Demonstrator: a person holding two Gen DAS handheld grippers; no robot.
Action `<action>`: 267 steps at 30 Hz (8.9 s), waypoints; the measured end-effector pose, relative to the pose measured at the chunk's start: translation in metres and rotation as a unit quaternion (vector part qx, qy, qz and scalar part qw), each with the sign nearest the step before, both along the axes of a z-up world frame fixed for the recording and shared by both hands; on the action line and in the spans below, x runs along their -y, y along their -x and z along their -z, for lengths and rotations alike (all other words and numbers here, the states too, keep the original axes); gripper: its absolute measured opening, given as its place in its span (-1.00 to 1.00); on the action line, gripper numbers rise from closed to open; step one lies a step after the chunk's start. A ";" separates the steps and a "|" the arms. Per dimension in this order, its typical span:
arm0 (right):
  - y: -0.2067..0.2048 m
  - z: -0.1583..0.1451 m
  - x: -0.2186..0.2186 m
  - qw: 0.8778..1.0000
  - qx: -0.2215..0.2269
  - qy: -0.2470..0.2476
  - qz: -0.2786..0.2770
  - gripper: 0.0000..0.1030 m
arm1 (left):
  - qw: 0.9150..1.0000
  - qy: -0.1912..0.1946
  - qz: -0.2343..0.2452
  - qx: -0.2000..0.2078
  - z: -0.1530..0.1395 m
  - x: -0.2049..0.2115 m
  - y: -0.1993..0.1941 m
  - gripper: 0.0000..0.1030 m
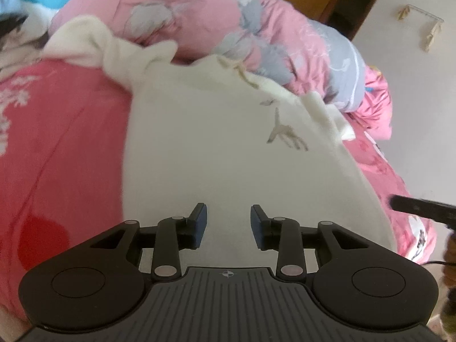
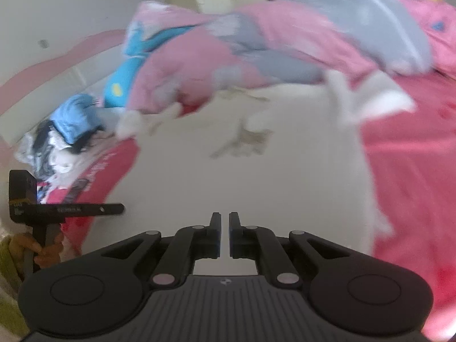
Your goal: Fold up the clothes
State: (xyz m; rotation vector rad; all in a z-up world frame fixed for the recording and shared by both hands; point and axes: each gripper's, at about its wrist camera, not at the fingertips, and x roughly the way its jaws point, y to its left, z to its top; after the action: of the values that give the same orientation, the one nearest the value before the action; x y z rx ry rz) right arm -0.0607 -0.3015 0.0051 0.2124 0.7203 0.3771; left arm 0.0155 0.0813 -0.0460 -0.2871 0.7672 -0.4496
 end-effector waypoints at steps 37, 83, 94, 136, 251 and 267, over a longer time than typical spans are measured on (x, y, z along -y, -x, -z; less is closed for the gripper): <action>-0.159 0.062 0.054 0.990 -0.044 -0.005 0.133 -0.91 | 0.993 0.018 -0.112 0.030 -0.012 -0.038 -0.122 -0.38; -0.416 0.064 -0.249 0.937 -0.007 0.117 -0.328 -0.10 | 0.982 0.051 -0.181 0.026 0.027 -0.071 -0.162 -0.24; -0.389 0.080 -0.333 0.899 0.018 0.127 -0.419 -0.11 | 0.984 0.034 -0.173 0.027 0.030 -0.066 -0.164 -0.18; -0.411 0.059 -0.269 0.886 0.094 0.280 -0.356 -0.80 | 0.982 0.049 -0.181 0.016 0.036 -0.067 -0.165 -0.18; -0.423 0.089 -0.024 0.986 -0.090 0.110 0.091 -0.43 | 0.995 0.026 -0.083 0.048 0.034 0.001 -0.216 -0.18; -0.333 0.023 0.125 0.971 -0.051 -0.008 0.235 -0.39 | 0.995 0.023 -0.084 0.049 0.034 0.003 -0.216 -0.18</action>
State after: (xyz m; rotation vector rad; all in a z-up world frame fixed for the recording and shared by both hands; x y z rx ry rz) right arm 0.2718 -0.4266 -0.0182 0.4095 0.7429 -0.0811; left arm 0.2319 0.0782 -0.0799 -0.3668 0.6323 -0.3195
